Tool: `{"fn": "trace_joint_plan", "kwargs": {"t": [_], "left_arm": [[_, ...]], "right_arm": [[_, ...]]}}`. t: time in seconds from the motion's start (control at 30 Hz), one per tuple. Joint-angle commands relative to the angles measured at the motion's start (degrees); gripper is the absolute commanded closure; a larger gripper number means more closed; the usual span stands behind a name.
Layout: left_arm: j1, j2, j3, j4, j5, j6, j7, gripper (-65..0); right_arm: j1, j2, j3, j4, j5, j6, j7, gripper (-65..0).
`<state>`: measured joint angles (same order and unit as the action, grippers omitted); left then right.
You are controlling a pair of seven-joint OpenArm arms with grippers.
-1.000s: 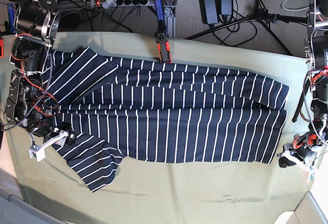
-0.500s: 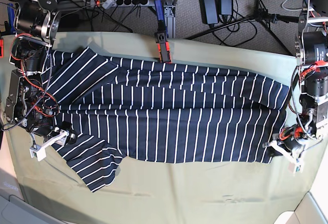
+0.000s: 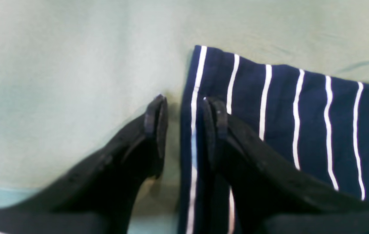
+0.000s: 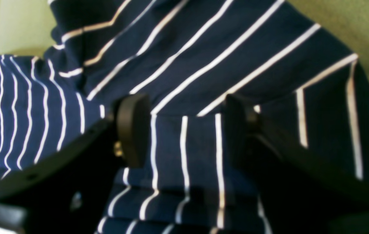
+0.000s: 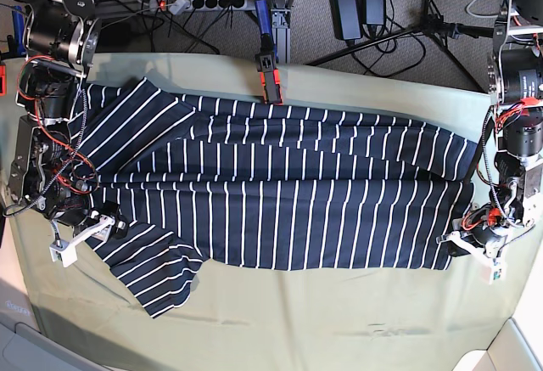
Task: Fold the T-shirt properly
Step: 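Move both grippers to grasp the folded shirt's lower edge, then close both grippers on the ends of the folded shirt's edge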
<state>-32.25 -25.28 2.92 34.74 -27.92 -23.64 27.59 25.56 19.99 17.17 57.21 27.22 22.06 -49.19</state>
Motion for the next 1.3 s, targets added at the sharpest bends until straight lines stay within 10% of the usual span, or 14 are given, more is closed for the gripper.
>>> {"fn": "trace_joint_plan", "kwargs": {"t": [0.0, 0.7, 0.97, 1.27], "left_arm": [[-1.68, -0.02, -0.26, 0.74, -0.55, -1.33, 0.04, -22.7], [-1.7, 3.93, -0.26, 0.76, -7.04, -10.23, 6.54, -22.6], [-1.75, 4.28, -0.26, 1.09, -7.06, -11.85, 6.29, -1.7], [-1.99, 2.73, -0.26, 6.88, -11.61, -16.36, 10.19, -1.3]], "right_arm": [[1.53, 0.96, 0.22, 1.18, 1.14, 1.95, 0.72, -35.7], [1.55, 0.94, 0.22, 1.18, 1.27, 1.92, 1.4, -35.7], [1.55, 0.96, 0.22, 1.18, 1.25, 1.95, 1.4, -35.7], [1.55, 1.27, 0.22, 1.18, 1.25, 1.92, 1.77, -35.7]]}}
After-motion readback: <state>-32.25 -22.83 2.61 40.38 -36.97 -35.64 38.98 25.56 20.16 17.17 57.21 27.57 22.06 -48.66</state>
